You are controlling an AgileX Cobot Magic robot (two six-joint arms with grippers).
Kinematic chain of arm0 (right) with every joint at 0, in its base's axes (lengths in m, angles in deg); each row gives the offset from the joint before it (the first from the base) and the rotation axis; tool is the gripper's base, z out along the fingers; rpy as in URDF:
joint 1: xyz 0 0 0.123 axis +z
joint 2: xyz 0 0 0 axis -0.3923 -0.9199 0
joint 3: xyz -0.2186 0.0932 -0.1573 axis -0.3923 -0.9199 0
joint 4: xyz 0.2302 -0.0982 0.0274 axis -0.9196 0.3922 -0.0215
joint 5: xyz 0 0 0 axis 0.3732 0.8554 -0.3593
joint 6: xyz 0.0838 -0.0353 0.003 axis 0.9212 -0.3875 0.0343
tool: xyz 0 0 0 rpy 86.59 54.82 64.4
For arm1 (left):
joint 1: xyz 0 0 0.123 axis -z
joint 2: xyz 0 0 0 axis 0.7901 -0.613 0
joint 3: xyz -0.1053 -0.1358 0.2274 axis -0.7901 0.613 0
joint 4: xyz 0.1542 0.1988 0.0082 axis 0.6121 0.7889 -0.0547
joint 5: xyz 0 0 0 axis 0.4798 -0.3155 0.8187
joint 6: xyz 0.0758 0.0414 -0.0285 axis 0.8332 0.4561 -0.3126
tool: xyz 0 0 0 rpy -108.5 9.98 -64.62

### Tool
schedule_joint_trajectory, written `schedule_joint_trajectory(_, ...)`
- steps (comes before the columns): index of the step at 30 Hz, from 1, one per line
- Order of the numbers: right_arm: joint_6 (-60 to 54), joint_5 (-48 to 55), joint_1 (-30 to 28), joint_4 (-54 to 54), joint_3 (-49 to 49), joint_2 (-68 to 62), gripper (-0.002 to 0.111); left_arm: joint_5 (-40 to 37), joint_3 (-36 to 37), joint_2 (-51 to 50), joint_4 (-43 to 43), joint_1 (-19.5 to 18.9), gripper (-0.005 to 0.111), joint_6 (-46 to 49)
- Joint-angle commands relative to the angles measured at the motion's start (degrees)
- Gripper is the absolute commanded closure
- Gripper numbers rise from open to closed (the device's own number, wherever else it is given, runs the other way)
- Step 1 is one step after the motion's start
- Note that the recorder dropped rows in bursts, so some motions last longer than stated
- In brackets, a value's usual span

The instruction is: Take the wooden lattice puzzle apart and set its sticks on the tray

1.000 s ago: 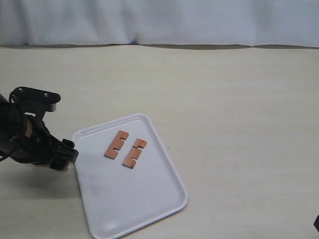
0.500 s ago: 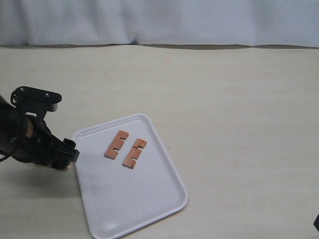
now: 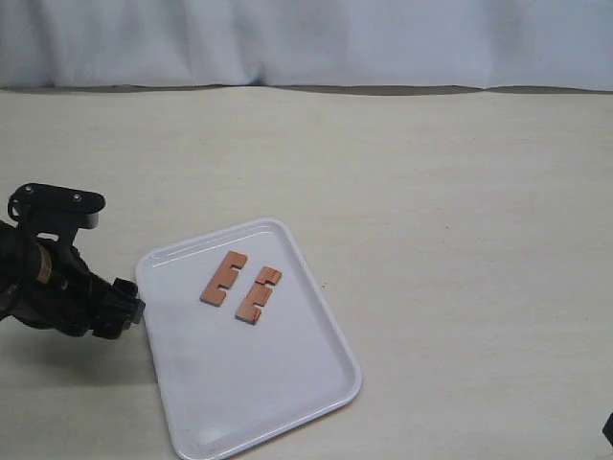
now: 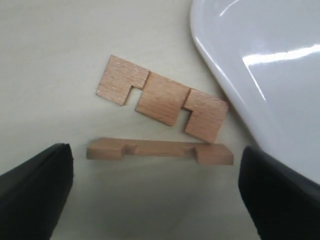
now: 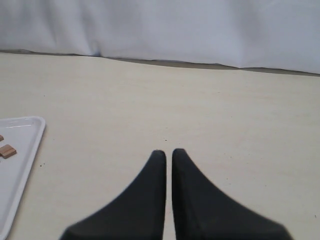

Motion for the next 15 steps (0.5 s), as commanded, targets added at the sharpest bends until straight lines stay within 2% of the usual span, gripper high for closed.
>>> schedule_joint_trajectory(1,0.2,0.2,0.2,-0.2,-0.2,0.2,0.104,1.3,0.2,0.0,-0.2,-0.2,0.023,-0.7)
schedule_joint_trajectory(15,0.2,0.2,0.2,-0.2,-0.2,0.2,0.104,2.6,0.8,0.0,-1.5,-0.2,0.023,-1.8)
